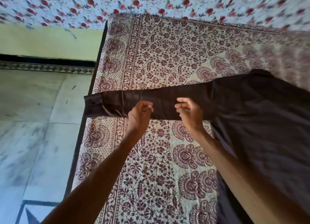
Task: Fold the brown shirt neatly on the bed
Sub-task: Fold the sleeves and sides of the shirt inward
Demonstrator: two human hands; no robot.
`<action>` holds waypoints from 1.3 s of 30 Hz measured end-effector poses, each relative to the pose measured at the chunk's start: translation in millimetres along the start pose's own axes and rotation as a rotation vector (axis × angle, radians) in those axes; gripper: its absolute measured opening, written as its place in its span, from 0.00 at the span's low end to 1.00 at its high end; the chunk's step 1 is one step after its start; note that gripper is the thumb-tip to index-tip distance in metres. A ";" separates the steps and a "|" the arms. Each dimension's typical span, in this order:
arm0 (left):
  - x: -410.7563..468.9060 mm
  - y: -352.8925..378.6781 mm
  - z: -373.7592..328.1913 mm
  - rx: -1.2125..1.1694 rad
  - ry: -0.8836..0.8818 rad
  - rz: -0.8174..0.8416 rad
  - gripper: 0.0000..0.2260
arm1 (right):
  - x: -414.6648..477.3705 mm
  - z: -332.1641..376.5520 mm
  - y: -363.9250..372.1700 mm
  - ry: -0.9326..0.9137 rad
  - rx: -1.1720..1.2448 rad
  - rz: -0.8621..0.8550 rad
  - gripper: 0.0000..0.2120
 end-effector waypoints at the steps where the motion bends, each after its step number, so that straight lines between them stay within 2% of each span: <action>1: -10.7 10.4 -10.2 -0.018 0.018 0.009 0.06 | -12.1 -5.2 -13.6 0.031 0.066 0.007 0.11; 4: -44.0 46.8 -39.1 -0.117 0.051 0.047 0.05 | -44.5 -21.1 -63.4 0.102 0.205 -0.020 0.09; 8: -87.7 117.0 -76.0 -0.185 0.057 0.188 0.06 | -79.7 -55.7 -155.0 0.182 0.278 -0.080 0.06; 15: -168.3 285.9 -160.2 -0.203 0.091 0.401 0.07 | -112.3 -136.0 -346.6 0.216 0.304 -0.203 0.08; 18: -197.6 351.2 -183.4 -0.120 0.085 0.407 0.08 | -111.8 -168.8 -414.8 0.222 0.296 -0.237 0.08; 20: -213.1 391.0 -201.8 -0.093 0.083 0.393 0.05 | -105.6 -186.5 -456.6 0.224 0.283 -0.256 0.07; 22: -219.8 427.4 -216.8 -0.110 0.072 0.394 0.08 | -96.3 -200.9 -491.8 0.221 0.273 -0.278 0.08; 24: -218.3 454.2 -226.9 -0.075 0.086 0.411 0.11 | -84.9 -213.5 -517.4 0.233 0.240 -0.294 0.08; 31: -204.2 532.8 -256.2 0.041 0.145 0.468 0.08 | -47.9 -278.8 -594.3 0.389 0.112 -0.338 0.03; 35: -202.9 581.9 -260.0 0.129 0.159 0.483 0.06 | -30.8 -336.4 -651.7 0.499 -0.167 -0.523 0.13; 37: -205.5 607.8 -258.1 0.176 0.153 0.492 0.07 | -28.1 -361.4 -680.3 0.613 -0.315 -0.608 0.24; 39: -209.7 634.3 -258.2 0.213 0.139 0.543 0.11 | -23.9 -379.7 -705.0 0.672 -0.460 -0.604 0.40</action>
Point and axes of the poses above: each hand's wrist, its own x-axis towards the middle knuckle, its own y-axis out of the palm, z = x × y, the point moved 3 cm from there along x, towards the middle knuckle, and after that the axes turned 4 degrees about y, right-handed, at the moved point
